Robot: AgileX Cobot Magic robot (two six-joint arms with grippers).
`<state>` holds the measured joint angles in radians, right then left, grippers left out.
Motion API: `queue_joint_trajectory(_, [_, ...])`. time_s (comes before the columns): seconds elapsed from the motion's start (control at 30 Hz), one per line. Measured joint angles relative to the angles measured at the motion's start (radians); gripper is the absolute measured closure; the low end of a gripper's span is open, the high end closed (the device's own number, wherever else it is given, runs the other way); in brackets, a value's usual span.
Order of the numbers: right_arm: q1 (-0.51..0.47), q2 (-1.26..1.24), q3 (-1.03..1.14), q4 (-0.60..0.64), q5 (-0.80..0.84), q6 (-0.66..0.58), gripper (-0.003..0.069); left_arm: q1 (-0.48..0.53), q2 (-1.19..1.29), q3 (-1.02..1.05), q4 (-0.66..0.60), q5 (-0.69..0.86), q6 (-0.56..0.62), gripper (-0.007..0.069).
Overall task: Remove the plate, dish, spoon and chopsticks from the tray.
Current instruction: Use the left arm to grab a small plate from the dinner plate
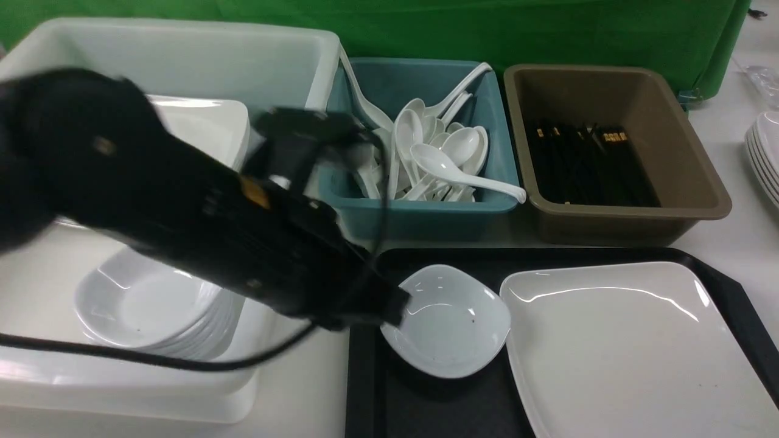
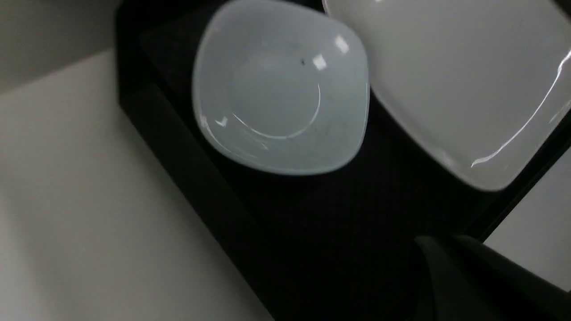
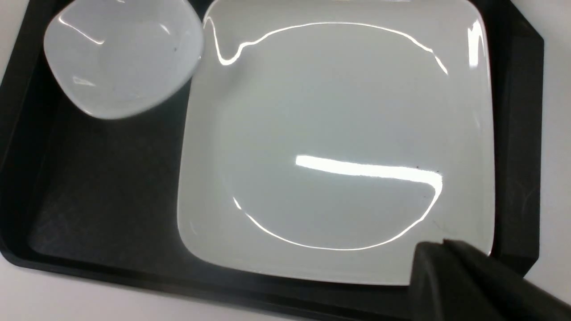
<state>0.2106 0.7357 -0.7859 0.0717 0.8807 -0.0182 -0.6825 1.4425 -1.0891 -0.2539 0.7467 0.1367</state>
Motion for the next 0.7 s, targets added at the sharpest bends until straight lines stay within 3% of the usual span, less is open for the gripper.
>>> queue_joint_trajectory(0.1, [0.0,0.0,0.0,0.0,0.001,0.0,0.0637,-0.081,0.08,-0.022,0.067,-0.005,-0.028,0.0598])
queue_joint_trajectory(0.27, [0.0,0.0,0.0,0.0,0.003,0.0,0.0637,-0.21,0.267,-0.122,0.28,-0.027,-0.106,0.0443])
queue_joint_trajectory(0.3, [0.0,0.0,0.0,0.0,0.003,0.0,0.0637,-0.213,0.273,-0.125,0.287,-0.027,-0.108,0.0435])
queue_joint_trajectory(0.33, [0.0,0.0,0.0,0.0,0.006,0.0,0.0637,-0.233,0.324,-0.151,0.344,-0.035,-0.119,0.0358])
queue_joint_trajectory(0.37, [0.0,0.0,0.0,0.0,0.006,0.0,0.0637,-0.235,0.329,-0.151,0.344,-0.035,-0.119,0.0358])
queue_joint_trajectory(0.5, [0.0,0.0,0.0,0.0,0.008,-0.002,0.0637,-0.245,0.416,-0.182,0.447,-0.068,-0.137,0.0171])
queue_joint_trajectory(0.7, [0.0,0.0,0.0,0.0,0.008,-0.004,0.0637,-0.245,0.47,-0.182,0.568,-0.134,-0.194,0.0081])
